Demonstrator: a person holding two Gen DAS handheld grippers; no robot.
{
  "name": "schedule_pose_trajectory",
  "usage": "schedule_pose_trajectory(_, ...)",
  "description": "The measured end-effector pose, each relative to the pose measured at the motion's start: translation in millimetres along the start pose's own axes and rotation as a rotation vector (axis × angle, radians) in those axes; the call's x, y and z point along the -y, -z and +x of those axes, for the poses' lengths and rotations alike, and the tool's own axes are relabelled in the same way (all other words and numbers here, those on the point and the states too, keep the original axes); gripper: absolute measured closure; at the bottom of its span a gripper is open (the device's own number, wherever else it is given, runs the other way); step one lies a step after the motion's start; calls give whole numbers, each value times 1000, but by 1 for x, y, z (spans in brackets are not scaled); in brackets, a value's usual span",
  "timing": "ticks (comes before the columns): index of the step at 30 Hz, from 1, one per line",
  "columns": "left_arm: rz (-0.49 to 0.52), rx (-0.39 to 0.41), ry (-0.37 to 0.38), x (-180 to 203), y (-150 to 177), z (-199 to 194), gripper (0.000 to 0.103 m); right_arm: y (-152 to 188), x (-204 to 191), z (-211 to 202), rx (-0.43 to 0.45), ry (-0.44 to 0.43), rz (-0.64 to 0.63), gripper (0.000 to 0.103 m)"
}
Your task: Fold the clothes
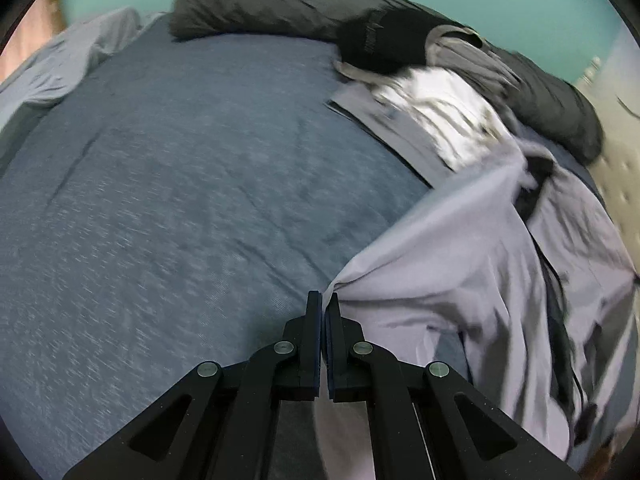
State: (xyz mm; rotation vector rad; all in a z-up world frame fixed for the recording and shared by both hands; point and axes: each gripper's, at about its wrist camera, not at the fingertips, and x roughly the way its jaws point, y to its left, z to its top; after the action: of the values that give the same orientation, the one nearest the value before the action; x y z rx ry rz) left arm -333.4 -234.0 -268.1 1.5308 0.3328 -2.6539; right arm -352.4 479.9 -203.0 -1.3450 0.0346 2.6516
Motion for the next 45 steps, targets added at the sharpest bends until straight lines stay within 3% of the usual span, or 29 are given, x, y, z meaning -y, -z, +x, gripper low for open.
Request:
schedule_pose_trajectory(4, -5, -26, -12, -4, 0, 13, 99, 0, 8, 13, -14, 68, 27, 101)
schedule_pose_trajectory(5, -16, -16, -12, -5, 3, 10, 91, 1, 9, 15, -11, 77, 36, 101)
schedule_pose_trajectory(8, -55, 11, -1, -12, 16, 0, 56, 10, 10, 9, 14, 68, 61, 98)
schedule_pose_trajectory(9, -67, 20, 3, -13, 22, -5, 54, 14, 10, 4, 26, 56, 68, 98)
schedule_pose_trajectory(12, -55, 29, 16, -9, 44, -19, 54, 30, 5, -11, 54, -14, 95, 90)
schedule_pose_trajectory(16, 27, -31, 80, 21, 80, -23, 54, 56, -21, -32, 66, -135, 104, 78)
schedule_pose_trajectory(19, 69, -51, 138, 49, 105, -29, 54, 84, -47, -42, 21, -251, 101, 67)
schedule_pose_trajectory(24, 96, -64, 211, 85, 133, -41, 52, 124, -93, -57, -47, -404, 61, 57)
schedule_pose_trajectory(30, 118, -57, 259, 111, 144, -55, 48, 159, -150, -66, -167, -464, -53, 40)
schedule_pose_trajectory(37, 142, -49, 312, 138, 157, -71, 48, 189, -191, -64, -204, -420, -197, 38)
schedule_pose_trajectory(41, 131, -43, 312, 133, 156, -76, 47, 198, -198, -55, -204, -349, -266, 39)
schedule_pose_trajectory(45, 125, -37, 308, 127, 157, -80, 47, 202, -193, -48, -203, -317, -291, 77)
